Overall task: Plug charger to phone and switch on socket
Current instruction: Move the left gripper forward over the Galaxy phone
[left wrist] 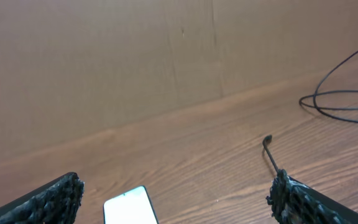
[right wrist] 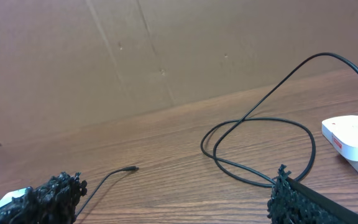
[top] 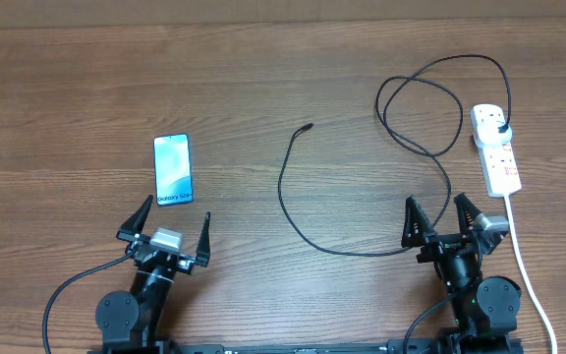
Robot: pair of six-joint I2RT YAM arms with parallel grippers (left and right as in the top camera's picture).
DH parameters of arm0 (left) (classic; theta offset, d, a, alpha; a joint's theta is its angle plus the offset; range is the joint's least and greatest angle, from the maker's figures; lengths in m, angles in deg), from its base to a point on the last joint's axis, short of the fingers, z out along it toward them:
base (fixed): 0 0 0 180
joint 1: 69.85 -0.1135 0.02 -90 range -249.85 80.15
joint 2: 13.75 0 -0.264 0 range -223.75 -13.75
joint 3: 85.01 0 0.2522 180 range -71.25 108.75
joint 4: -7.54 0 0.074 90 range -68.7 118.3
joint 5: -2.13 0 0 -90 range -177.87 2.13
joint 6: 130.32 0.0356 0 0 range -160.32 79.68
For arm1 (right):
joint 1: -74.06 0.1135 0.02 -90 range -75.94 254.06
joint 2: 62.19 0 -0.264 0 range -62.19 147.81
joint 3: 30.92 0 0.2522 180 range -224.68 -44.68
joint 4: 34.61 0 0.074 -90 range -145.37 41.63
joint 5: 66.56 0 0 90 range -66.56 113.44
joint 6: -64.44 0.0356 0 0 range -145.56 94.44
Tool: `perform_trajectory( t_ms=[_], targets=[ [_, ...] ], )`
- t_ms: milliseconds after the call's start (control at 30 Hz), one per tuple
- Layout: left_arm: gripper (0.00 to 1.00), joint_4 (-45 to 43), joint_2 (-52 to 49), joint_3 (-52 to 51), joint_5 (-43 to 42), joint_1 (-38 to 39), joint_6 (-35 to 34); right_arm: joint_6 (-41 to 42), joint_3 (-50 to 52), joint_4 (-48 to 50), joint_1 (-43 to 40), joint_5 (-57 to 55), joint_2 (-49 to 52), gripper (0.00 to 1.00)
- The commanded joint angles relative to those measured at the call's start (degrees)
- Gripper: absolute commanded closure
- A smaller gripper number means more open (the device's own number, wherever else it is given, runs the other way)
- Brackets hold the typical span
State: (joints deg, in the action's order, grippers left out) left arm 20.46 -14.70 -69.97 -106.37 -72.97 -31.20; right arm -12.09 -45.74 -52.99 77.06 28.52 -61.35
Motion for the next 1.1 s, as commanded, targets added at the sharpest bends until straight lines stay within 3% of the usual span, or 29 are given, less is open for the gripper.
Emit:
perform_trajectory(
  t_ms=[0, 233, 500, 833, 1067],
  targets=[
    [0.0, -0.04, -1.42, 3.65, -1.05, -0.63, -0.83, 0.07, 0.61, 0.22, 0.2, -0.39, -0.68, 0.0],
    [0.0, 2.23, -13.46, 13.68, -1.05, -0.63, -0.79, 0.07, 0.61, 0.22, 0.2, -0.37, -0.68, 0.0],
    [0.0, 8.81, -32.83, 32.26, -1.55, -0.63, -1.11, 0.07, 0.61, 0.22, 0.2, -0.39, -0.68, 0.0],
    [0.0, 32.28, -60.17, 63.82, -5.66, -0.63, -2.95, 0.07, 0.61, 0.2, 0.2, -0.37, -0.68, 0.0],
    [0.0, 56.72, -80.19, 89.99, -6.62, -0.74, -0.39, 0.07, 0.61, 0.22, 0.2, -0.37, -0.68, 0.0]
  ],
)
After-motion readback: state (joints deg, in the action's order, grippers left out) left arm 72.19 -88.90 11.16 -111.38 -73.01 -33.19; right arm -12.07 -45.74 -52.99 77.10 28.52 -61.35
